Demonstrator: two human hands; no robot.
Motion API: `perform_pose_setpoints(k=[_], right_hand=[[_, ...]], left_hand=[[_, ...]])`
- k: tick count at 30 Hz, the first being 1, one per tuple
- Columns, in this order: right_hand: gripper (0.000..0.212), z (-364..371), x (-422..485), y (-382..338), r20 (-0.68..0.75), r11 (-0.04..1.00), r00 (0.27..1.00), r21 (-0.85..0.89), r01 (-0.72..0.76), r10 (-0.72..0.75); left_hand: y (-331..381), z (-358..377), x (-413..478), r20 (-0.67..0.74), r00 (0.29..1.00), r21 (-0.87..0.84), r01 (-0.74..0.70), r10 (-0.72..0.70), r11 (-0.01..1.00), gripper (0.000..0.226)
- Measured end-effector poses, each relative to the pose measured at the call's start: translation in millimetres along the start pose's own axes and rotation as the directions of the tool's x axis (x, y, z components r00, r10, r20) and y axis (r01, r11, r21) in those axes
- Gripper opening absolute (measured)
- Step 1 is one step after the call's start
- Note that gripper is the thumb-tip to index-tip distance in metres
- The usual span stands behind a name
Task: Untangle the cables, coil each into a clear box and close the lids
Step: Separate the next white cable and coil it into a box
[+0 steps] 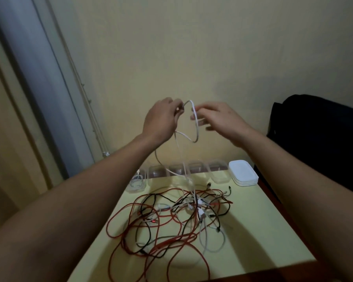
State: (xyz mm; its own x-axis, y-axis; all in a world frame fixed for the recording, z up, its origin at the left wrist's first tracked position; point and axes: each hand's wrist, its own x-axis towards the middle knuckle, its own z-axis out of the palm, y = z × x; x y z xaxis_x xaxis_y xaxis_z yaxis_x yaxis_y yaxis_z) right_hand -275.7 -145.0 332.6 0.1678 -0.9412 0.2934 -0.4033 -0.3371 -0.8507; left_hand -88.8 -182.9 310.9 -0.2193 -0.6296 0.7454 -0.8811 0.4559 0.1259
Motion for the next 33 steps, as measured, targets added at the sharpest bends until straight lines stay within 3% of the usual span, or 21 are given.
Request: perform_pose_setpoints(k=[2,6,8,10,13,15,18,20,22,24,26,27,30,33], right_hand=[[0.030,9.4,-5.7,-9.7,0.075,0.963,0.995,0.254,-0.088,0.071],[0.039,11.9,-7.8,-12.8,0.162,0.796,0.976,0.567,-0.213,0.146],[0.038,5.5,-4.1,-9.2,0.185,0.681,0.966,0.685,-0.258,0.181],[0.039,-0.6,-3.7,-5.6,0.168,0.661,0.960,0.698,-0.275,0.222],[0.027,-3.6,-7.4,3.1,0.007,0.825,0.976,0.534,-0.187,0.216],[0.026,-5.5,-8.8,9.3,-0.059,0.884,0.986,0.454,-0.115,0.158],[0.031,-14.2,-10.0,20.5,-0.122,0.943,0.990,0.332,-0.020,0.064],[0.032,-23.9,-10.5,31.9,-0.164,0.998,0.985,0.041,0.053,-0.046],[0.029,-32.9,-10.2,47.0,-0.106,0.905,0.991,-0.425,0.032,-0.084],[0.020,-37.9,-8.3,60.3,-0.114,0.743,0.992,-0.659,-0.117,0.055],[0.029,-34.6,-9.2,60.5,-0.174,0.681,0.974,-0.697,-0.225,0.144],[0.042,-31.0,-9.1,56.6,-0.194,0.701,0.975,-0.682,-0.211,0.104],[0.061,-17.9,-10.9,35.0,-0.255,0.760,0.950,-0.649,-0.031,-0.178],[0.053,-5.7,-3.4,26.4,-0.148,0.711,0.928,-0.686,0.153,-0.343]], left_hand=[[5.1,-4.5,1.4,-0.033,0.994,0.127,-0.099,0.104,0.987,0.013],[2.8,-0.7,-2.7,-0.067,0.951,0.330,-0.263,0.300,0.907,0.014],[-6.2,6.5,-7.9,-0.052,0.937,0.396,-0.299,0.347,0.868,0.018],[-14.1,13.5,-18.0,-0.060,0.944,0.379,-0.279,0.325,0.882,0.019],[-20.0,28.8,-41.1,-0.027,0.987,0.164,-0.153,0.159,0.975,0.016],[-24.3,42.9,-60.7,0.093,0.994,-0.004,0.056,-0.055,0.998,0.008],[-30.9,63.2,-91.5,0.344,0.893,-0.086,0.340,-0.292,0.937,0.022],[-28.7,71.4,-103.2,0.492,0.809,-0.139,0.437,-0.321,0.889,0.030],[-23.6,74.2,-97.9,0.507,0.793,-0.241,0.507,-0.338,0.828,0.030],[-16.1,69.5,-77.2,0.424,0.821,-0.353,0.539,-0.383,0.765,0.028],[-8.3,56.3,-49.1,0.303,0.865,-0.415,0.498,-0.400,0.761,0.027],[-3.9,47.7,-35.3,0.242,0.894,-0.413,0.446,-0.377,0.794,0.027],[8.8,23.0,-3.3,0.113,0.975,-0.286,0.216,-0.191,0.934,0.024],[19.9,12.6,7.8,0.056,0.997,-0.190,-0.035,0.046,0.981,0.027]])
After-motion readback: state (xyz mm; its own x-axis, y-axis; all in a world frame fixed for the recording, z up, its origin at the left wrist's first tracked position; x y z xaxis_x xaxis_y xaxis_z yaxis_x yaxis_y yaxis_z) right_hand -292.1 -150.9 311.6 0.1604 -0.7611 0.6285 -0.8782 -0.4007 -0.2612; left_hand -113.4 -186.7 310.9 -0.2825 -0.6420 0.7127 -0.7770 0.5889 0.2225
